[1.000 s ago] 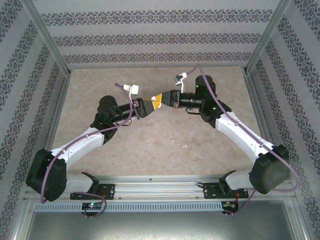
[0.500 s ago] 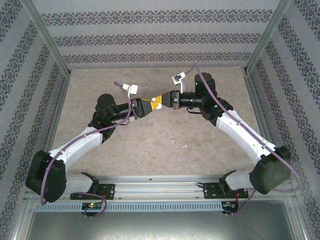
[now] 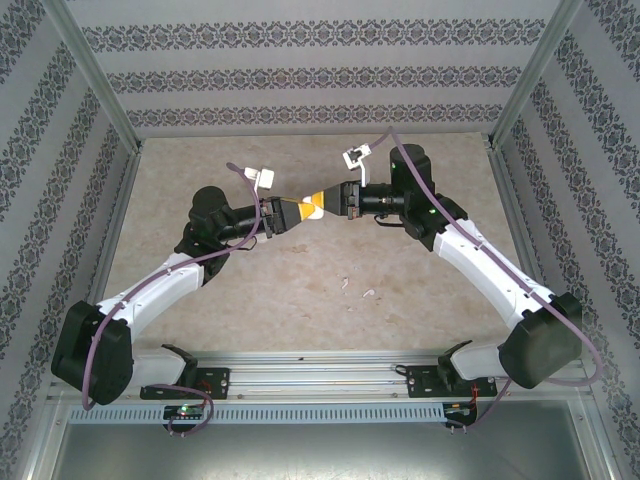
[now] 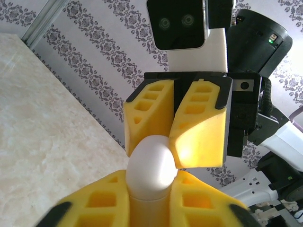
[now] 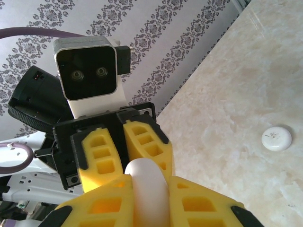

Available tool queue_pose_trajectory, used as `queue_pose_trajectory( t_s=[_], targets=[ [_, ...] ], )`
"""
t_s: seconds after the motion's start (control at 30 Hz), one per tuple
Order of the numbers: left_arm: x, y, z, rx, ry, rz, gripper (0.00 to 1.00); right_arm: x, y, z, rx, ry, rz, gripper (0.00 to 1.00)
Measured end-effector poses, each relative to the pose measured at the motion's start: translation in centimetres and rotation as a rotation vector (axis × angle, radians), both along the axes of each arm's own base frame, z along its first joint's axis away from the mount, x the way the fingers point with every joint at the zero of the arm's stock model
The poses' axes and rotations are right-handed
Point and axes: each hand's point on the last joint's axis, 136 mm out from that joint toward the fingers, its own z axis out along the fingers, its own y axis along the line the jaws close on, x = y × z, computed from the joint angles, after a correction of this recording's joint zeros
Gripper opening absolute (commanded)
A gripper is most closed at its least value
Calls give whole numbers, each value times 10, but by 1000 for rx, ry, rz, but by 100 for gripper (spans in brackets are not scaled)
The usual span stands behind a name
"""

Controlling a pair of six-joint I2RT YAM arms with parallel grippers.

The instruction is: Insert the wireless bluetooth earbuds into the charging case

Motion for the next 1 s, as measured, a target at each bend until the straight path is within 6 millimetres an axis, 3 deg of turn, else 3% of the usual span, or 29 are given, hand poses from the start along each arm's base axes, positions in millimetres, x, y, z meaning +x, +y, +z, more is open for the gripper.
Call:
queue_pose_trajectory(
  t_s=[0.07,0.43,1.0],
  targets=[
    [-1,-1,0,1,-2,-8,36,0,0,-1,-3,4,0,12],
    [-5,-2,-1,5,3,-30,41,0,-1,-4,-15,14,-8,12],
    [-6,-2,-9,28,13,-39,41,2,-2,-7,-23,16,-23,12]
  ],
)
